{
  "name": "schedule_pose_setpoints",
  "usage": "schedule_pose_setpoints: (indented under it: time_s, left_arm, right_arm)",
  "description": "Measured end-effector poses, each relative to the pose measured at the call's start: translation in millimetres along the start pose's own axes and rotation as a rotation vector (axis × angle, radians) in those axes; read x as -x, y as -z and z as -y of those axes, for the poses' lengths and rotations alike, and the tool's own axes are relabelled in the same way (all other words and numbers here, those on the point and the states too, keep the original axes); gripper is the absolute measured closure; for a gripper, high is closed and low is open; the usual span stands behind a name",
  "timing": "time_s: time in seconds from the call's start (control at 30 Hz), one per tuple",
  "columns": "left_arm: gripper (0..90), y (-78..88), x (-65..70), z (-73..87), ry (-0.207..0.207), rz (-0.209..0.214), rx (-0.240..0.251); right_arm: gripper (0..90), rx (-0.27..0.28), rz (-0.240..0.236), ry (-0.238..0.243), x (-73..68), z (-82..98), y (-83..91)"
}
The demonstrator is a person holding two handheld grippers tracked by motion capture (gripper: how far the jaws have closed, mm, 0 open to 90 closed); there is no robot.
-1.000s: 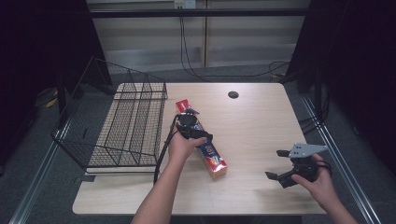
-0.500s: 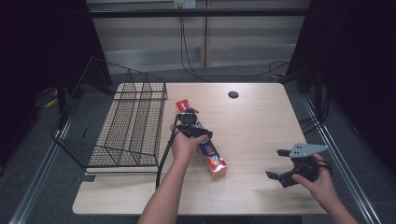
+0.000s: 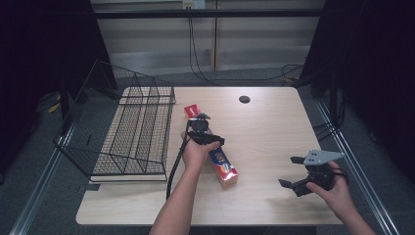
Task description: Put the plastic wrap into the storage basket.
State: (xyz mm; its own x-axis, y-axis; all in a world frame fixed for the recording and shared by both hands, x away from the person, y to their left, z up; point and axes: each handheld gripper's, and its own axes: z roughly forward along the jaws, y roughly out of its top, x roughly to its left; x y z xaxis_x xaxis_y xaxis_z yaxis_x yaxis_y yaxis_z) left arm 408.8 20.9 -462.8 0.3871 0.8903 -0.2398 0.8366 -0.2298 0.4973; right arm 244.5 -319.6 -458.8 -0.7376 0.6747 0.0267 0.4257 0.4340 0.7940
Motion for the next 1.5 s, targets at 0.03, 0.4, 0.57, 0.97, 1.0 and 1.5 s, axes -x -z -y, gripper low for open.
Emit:
schedule_pose_setpoints:
  time_s: [0.03, 0.4, 0.57, 0.97, 1.0, 1.5]
  left_arm:
    - [5.1, -0.7, 0.0, 0.5, 0.009, 0.003, 0.001]
    - [15.0, 2.0, 2.0, 0.2, 0.129, 0.001, -0.039]
    - [22.7, 8.8, 1.4, -0.7, 0.135, -0.013, -0.079]
    - [36.8, 20.1, -3.2, -2.7, 0.107, -0.052, -0.122]
    - [36.1, 18.9, -3.5, -3.0, 0.095, -0.062, -0.105]
    - [38.5, -1.0, -7.7, -20.4, 0.131, -0.097, -0.146]
  right_arm:
    - [4.2, 0.0, 0.003, -0.003, -0.3, 0.0, -0.1]
    - [4.2, 0.008, 0.004, -0.001, 0.2, -0.3, 1.4]
    - [4.1, 0.01, 0.006, -0.003, 0.6, -0.4, 1.8]
    - [3.9, 0.01, 0.009, -0.002, -0.6, -1.5, 0.4]
    - [3.9, 0.007, 0.006, 0.001, -0.3, -1.4, 0.3]
    - [3.8, 0.006, 0.0, 0.0, 2.3, -0.5, -0.2]
